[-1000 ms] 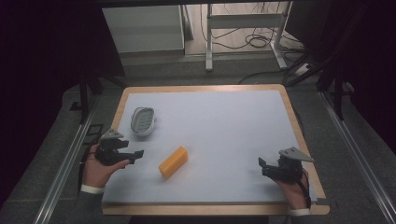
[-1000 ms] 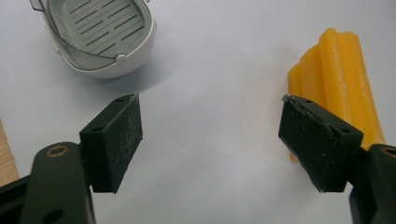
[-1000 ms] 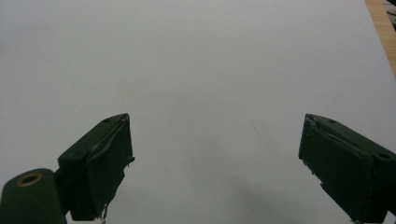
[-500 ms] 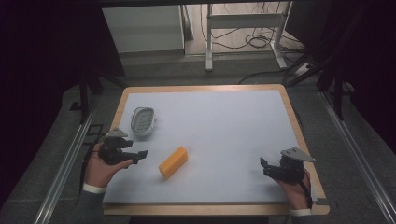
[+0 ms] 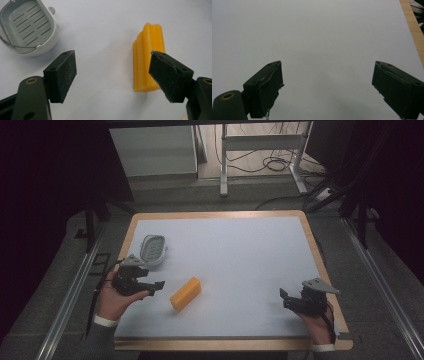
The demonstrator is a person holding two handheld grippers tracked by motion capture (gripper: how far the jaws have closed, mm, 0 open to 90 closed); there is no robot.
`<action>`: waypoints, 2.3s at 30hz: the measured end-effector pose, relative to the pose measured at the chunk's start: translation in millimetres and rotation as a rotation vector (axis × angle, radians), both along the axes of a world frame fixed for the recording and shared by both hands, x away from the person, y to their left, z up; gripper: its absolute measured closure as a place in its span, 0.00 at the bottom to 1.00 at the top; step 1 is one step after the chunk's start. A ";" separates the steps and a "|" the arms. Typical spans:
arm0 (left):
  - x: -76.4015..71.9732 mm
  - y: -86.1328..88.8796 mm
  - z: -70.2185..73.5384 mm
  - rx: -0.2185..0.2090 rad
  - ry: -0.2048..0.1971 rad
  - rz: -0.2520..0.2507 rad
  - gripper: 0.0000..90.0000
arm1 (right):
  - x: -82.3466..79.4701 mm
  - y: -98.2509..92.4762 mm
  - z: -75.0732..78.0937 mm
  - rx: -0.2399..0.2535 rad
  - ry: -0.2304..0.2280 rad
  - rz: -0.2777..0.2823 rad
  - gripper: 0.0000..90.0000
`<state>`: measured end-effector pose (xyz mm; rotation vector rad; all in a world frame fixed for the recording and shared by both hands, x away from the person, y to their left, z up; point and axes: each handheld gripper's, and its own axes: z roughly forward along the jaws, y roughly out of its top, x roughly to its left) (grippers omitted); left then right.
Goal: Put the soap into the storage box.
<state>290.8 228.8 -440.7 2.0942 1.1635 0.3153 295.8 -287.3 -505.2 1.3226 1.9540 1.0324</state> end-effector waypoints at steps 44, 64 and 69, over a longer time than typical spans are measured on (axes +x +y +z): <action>11.9 -83.8 -41.5 0.103 0.118 -0.118 0.32 | 0.0 -2.4 -1.4 0.008 0.007 -0.005 0.11; 22.6 -97.6 -64.4 0.158 0.179 -0.078 0.67 | 0.7 -1.7 -4.0 -0.014 0.010 -0.007 0.11; 24.9 -93.8 -63.7 0.135 0.201 -0.089 0.67 | 0.5 -2.3 -3.9 -0.015 0.010 -0.008 0.11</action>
